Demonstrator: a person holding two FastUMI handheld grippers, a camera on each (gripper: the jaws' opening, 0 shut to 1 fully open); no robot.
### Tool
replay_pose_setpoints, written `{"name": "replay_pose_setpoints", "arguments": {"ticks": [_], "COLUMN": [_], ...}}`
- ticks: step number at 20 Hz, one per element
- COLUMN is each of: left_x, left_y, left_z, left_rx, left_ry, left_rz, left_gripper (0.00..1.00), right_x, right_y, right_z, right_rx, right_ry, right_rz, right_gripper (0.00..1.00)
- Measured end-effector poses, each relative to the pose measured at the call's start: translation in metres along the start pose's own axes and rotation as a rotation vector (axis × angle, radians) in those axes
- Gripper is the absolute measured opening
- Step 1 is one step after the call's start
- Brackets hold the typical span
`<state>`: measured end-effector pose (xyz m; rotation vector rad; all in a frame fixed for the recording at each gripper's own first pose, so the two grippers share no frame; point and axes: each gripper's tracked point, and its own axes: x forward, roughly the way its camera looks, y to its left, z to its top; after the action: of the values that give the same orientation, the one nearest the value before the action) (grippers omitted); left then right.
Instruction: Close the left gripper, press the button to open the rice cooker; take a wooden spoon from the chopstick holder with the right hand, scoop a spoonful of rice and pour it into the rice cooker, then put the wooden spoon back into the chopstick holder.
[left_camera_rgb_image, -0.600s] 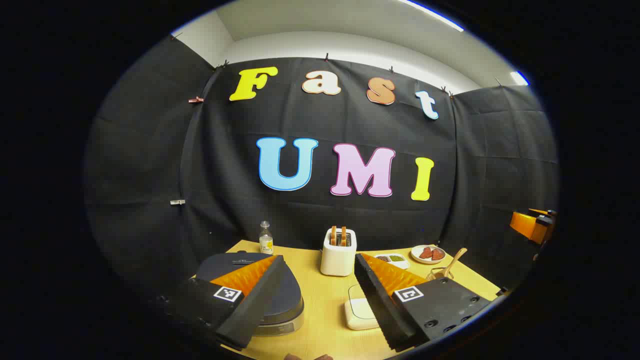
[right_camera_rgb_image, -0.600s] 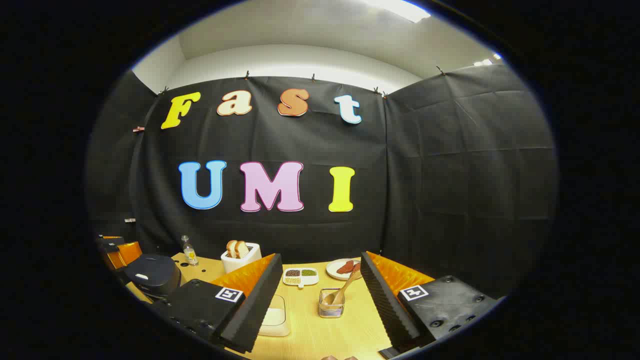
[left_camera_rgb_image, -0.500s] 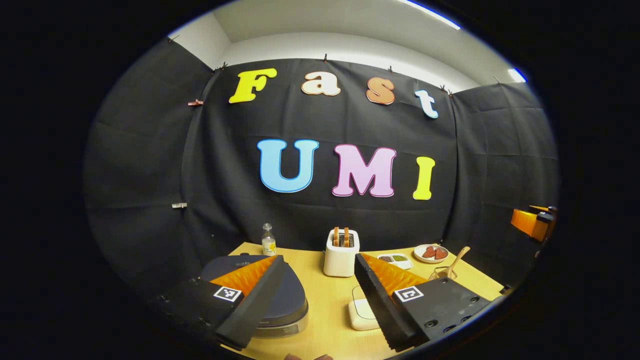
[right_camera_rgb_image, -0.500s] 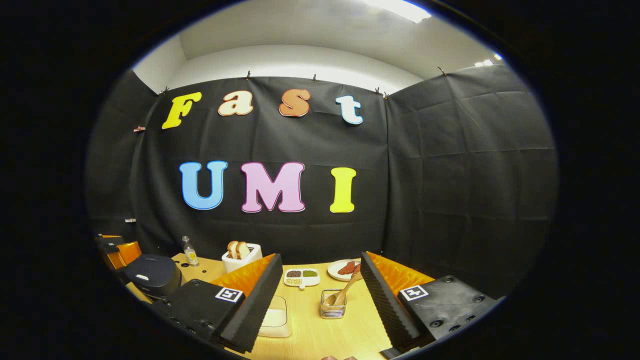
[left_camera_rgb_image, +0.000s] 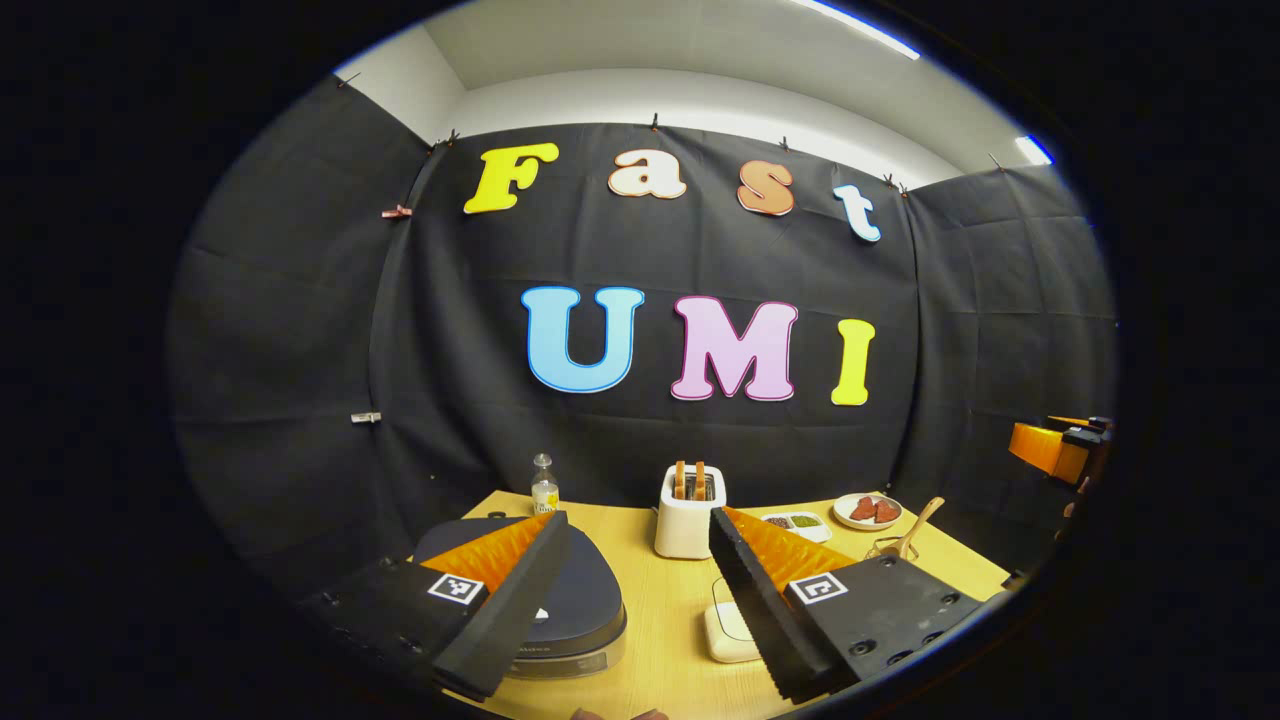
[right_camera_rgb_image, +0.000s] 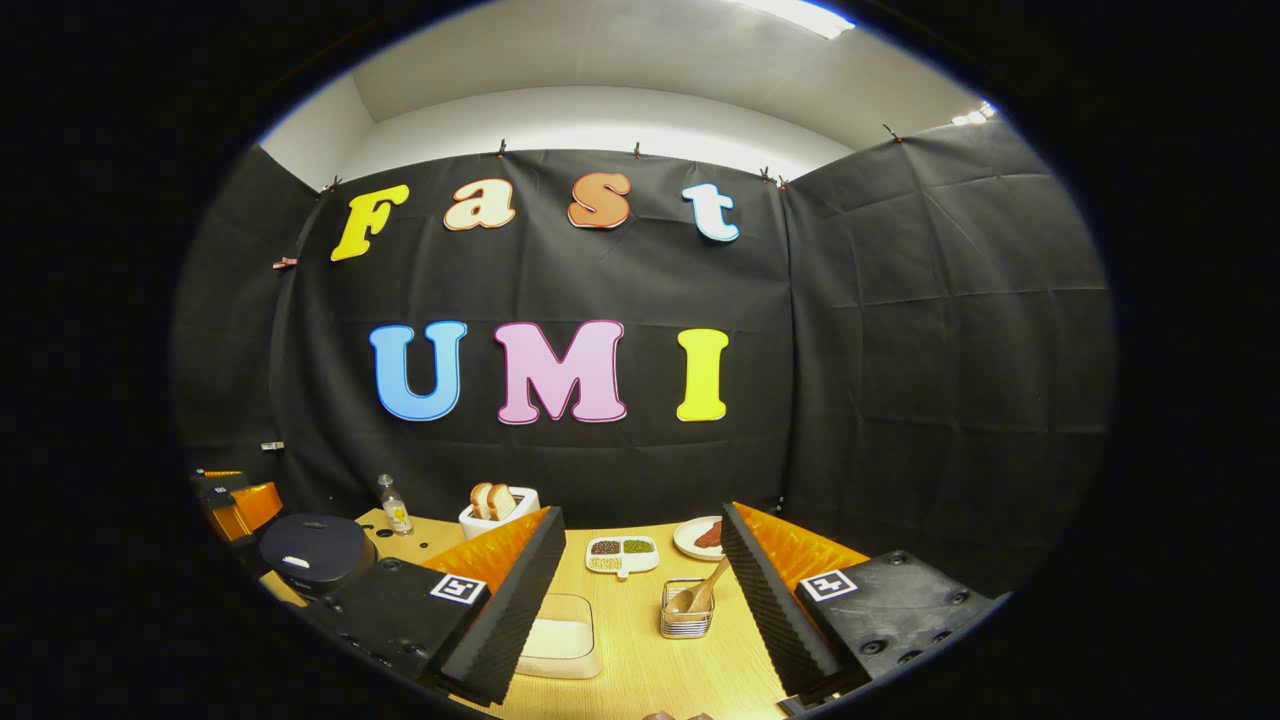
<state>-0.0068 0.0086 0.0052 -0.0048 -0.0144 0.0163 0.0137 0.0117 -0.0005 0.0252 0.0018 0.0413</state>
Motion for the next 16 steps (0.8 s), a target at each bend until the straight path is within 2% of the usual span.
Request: {"name": "replay_pose_setpoints", "arguments": {"ticks": [5, 12, 16], "left_x": [-0.001, 0.003, 0.007], "left_y": [0.01, 0.014, 0.033], "left_z": [-0.007, -0.01, -0.02], "left_rx": [-0.022, -0.044, -0.066], "left_ry": [0.017, 0.051, 0.1], "left_rz": [0.007, -0.029, -0.01], "left_gripper": [0.95, 0.95, 0.95], "right_x": [0.0, -0.005, -0.012], "right_y": [-0.006, -0.009, -0.011], "right_z": [0.003, -0.01, -0.024], "right_rx": [0.01, 0.017, 0.021], "right_ry": [-0.018, 0.002, 0.033], "right_rz": [-0.019, -0.036, -0.04], "right_gripper": [0.98, 0.98, 0.98]}}
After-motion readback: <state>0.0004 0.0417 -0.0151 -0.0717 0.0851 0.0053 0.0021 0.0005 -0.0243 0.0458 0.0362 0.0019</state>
